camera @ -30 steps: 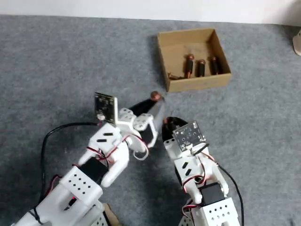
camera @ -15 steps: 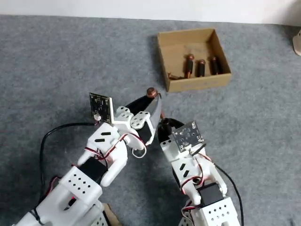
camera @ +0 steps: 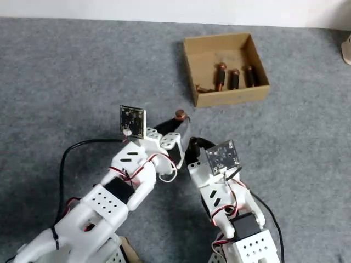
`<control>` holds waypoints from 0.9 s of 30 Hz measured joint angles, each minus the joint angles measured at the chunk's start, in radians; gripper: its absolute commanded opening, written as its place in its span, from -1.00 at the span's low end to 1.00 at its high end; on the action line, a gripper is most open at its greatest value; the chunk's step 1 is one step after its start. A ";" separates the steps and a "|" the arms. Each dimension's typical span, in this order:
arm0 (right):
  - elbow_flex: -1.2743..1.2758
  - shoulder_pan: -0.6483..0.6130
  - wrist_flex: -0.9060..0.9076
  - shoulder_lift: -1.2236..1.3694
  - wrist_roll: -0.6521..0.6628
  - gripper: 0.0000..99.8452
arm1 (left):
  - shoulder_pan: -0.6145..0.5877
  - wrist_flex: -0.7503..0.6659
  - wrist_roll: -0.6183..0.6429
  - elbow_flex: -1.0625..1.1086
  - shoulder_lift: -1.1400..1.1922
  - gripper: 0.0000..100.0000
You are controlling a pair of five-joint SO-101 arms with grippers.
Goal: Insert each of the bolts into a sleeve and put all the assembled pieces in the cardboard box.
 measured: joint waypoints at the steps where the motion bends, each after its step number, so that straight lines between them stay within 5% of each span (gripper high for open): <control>1: 0.000 -0.002 0.000 0.000 -0.002 -0.99 | -0.003 -0.002 0.003 0.000 0.000 -0.99; 27: 0.000 -0.003 -0.002 0.000 0.012 -0.99 | 0.023 0.077 0.040 0.000 -0.155 -0.99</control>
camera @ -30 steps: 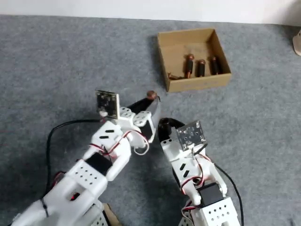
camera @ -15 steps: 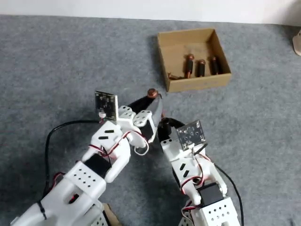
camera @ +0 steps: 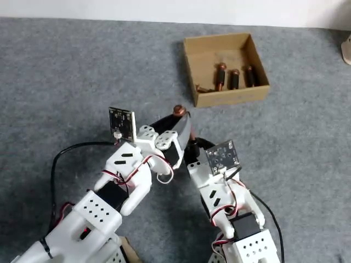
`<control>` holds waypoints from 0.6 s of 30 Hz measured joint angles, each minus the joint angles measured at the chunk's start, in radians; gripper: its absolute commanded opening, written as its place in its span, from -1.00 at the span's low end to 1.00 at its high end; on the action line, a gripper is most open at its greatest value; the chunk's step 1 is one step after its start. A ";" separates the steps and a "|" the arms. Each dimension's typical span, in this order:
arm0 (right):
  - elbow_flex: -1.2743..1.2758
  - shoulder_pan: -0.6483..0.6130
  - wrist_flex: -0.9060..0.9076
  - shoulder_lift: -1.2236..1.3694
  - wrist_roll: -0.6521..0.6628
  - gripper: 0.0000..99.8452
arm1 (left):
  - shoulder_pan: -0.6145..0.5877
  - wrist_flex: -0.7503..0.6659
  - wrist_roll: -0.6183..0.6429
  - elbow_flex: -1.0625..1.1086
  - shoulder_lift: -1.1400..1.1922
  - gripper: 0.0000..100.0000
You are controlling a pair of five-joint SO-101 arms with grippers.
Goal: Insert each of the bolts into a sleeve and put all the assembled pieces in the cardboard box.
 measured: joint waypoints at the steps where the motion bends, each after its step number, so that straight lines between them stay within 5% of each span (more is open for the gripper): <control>1: 0.000 0.000 0.000 0.000 0.011 -0.99 | 0.012 0.009 -0.006 0.000 0.000 -0.99; 18: 0.000 0.021 0.002 0.000 0.035 -0.99 | 0.055 0.087 -0.068 0.000 0.000 -0.99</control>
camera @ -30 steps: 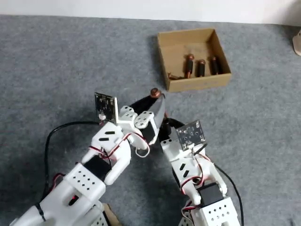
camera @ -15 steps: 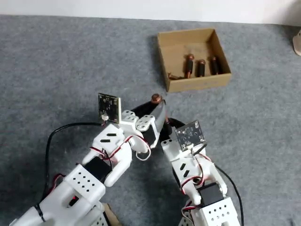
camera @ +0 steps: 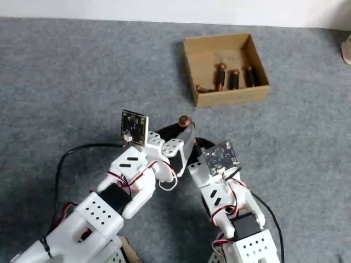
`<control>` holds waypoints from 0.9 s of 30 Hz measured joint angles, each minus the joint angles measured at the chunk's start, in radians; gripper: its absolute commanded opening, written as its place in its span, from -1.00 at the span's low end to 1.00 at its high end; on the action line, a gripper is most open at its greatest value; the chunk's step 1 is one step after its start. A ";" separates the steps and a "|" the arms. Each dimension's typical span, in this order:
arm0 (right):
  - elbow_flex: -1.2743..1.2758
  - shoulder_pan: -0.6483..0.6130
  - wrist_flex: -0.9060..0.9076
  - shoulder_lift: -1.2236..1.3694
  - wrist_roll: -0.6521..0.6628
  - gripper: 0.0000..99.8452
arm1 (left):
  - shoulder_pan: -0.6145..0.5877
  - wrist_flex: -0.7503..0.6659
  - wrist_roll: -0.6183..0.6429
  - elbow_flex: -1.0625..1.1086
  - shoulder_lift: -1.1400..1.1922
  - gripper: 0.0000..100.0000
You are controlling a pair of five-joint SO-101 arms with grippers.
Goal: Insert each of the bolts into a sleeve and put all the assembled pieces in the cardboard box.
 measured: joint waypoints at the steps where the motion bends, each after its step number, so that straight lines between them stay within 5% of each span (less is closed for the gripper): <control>1: 0.000 0.003 0.000 0.000 0.000 -0.99 | 0.006 0.000 -0.005 0.000 0.000 -0.99; 17: 0.000 0.032 0.000 0.002 0.002 -0.99 | 0.066 -0.002 -0.006 0.015 -0.002 -0.99; 27: -0.008 -0.017 0.002 0.003 -0.029 -0.99 | -0.002 -0.009 -0.003 0.060 -0.029 -0.99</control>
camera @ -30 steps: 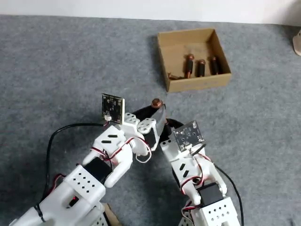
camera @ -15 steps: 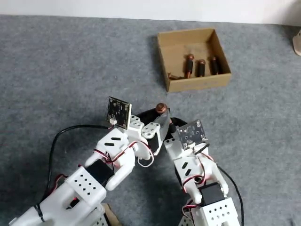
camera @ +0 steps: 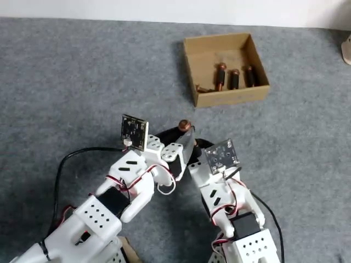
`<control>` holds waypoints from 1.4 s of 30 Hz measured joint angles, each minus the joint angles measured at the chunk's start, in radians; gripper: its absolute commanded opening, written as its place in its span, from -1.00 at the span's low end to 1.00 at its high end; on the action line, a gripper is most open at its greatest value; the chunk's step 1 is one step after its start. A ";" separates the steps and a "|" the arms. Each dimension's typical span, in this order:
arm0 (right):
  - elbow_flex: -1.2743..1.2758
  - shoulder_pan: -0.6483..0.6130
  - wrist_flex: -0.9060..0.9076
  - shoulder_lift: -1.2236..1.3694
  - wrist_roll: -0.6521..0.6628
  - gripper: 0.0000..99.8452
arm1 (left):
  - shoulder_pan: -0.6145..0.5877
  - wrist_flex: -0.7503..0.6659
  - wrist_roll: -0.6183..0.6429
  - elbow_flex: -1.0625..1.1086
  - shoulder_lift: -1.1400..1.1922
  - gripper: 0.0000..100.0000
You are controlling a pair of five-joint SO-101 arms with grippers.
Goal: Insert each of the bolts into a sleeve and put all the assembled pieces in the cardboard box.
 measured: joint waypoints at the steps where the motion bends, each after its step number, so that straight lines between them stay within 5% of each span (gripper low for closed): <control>1: -0.003 -0.011 0.000 0.000 0.000 -0.99 | -0.003 0.003 0.002 0.000 0.003 -0.99; 13: -0.012 -0.058 -0.002 -0.002 -0.002 -0.99 | -0.048 0.009 0.057 0.005 0.014 -0.98; 22: -0.012 -0.061 -0.002 -0.002 -0.002 -0.99 | -0.055 0.009 0.077 0.005 0.014 -0.53; 34: -0.012 -0.060 -0.002 -0.002 -0.002 -0.99 | -0.060 0.037 0.074 0.005 0.012 -0.52; 42: -0.012 0.072 0.028 -0.002 -0.002 -0.99 | -0.060 0.037 0.074 0.005 0.012 -0.52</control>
